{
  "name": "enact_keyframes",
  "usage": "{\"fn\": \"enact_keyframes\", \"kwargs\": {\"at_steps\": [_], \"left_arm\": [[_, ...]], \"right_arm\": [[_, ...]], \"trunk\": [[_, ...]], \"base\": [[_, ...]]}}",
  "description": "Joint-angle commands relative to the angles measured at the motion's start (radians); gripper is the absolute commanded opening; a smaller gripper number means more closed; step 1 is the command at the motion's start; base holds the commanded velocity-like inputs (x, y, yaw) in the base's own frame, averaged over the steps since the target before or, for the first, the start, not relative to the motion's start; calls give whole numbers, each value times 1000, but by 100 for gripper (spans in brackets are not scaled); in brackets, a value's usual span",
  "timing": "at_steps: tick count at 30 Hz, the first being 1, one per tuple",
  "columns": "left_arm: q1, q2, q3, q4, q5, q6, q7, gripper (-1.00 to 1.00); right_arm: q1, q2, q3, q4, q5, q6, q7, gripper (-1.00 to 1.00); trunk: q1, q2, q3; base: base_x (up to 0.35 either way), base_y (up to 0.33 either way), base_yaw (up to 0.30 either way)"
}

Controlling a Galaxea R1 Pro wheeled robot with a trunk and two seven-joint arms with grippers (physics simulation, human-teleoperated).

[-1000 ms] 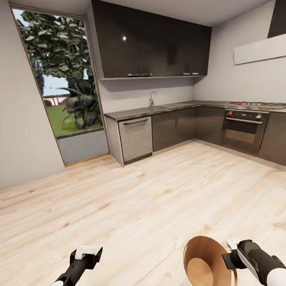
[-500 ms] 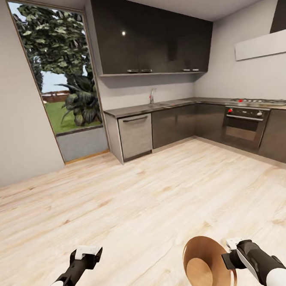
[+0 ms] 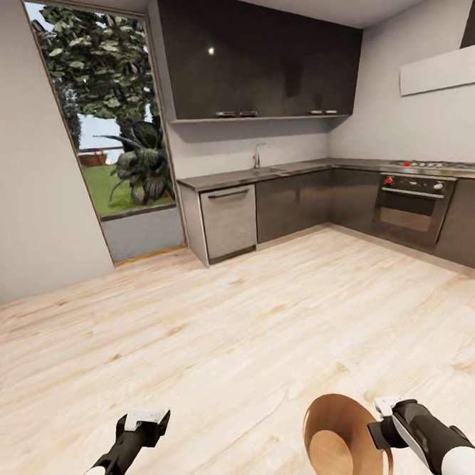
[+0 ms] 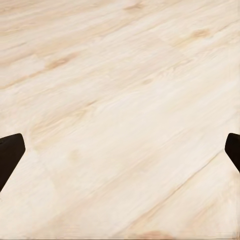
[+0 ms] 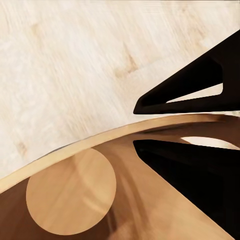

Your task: Put the three can of soda from the living room inside the tash can in the kitchen.

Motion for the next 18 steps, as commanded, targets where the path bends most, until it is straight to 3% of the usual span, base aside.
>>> {"fn": "enact_keyframes", "kwargs": {"at_steps": [1,11,18], "left_arm": [[0,0,0,0,0,0,0,100],[0,0,-3,0,0,-2,-1,100],[0,0,2,1,3,-1,-4,100]], "right_arm": [[0,0,-2,-1,-13,1,3,-100],[1,1,-2,-1,-13,1,3,-100],[1,-2,-3,-1,-16,1,4,-100]], "trunk": [[0,0,-1],[0,0,-10],[0,0,-13]], "base": [[-133,-229,179],[-128,-241,195],[-29,-60,78]]}}
